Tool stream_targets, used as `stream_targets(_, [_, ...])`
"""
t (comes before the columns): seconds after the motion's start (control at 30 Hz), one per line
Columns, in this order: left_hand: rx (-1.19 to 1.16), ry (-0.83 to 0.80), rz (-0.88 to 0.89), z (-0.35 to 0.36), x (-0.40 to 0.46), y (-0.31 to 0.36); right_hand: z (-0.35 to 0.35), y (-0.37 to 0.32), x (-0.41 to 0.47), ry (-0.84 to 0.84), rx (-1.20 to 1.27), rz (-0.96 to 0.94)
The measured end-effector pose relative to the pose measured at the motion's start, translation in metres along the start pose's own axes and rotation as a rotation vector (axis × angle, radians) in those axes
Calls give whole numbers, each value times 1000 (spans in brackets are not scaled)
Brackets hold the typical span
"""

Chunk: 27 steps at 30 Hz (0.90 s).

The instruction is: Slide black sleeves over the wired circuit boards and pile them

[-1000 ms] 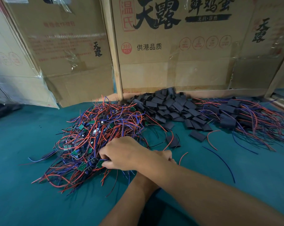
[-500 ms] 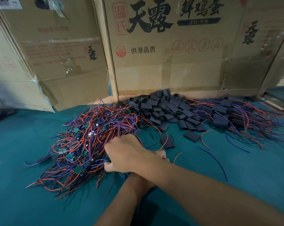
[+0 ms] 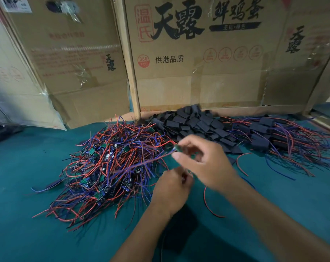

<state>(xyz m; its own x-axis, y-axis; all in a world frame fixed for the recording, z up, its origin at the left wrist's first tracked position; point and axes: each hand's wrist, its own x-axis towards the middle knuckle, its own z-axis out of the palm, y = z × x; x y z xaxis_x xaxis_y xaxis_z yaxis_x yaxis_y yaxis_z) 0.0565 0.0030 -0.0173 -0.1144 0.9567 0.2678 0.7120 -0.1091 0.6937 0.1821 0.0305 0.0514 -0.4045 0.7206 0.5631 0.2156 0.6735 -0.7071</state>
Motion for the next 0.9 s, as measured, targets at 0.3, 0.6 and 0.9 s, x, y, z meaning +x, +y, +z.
stream_targets(0.3, [-697, -60, -127, -3, -2, 20, -17, 27, -25, 181, 846, 621])
stream_targets(0.6, [-990, -82, -3, 3, -7, 31, -9, 32, -31, 38, 862, 562])
stream_targets(0.9, [-997, -15, 90, 0, -6, 29, -10, 32, -35, -49, 805, 527])
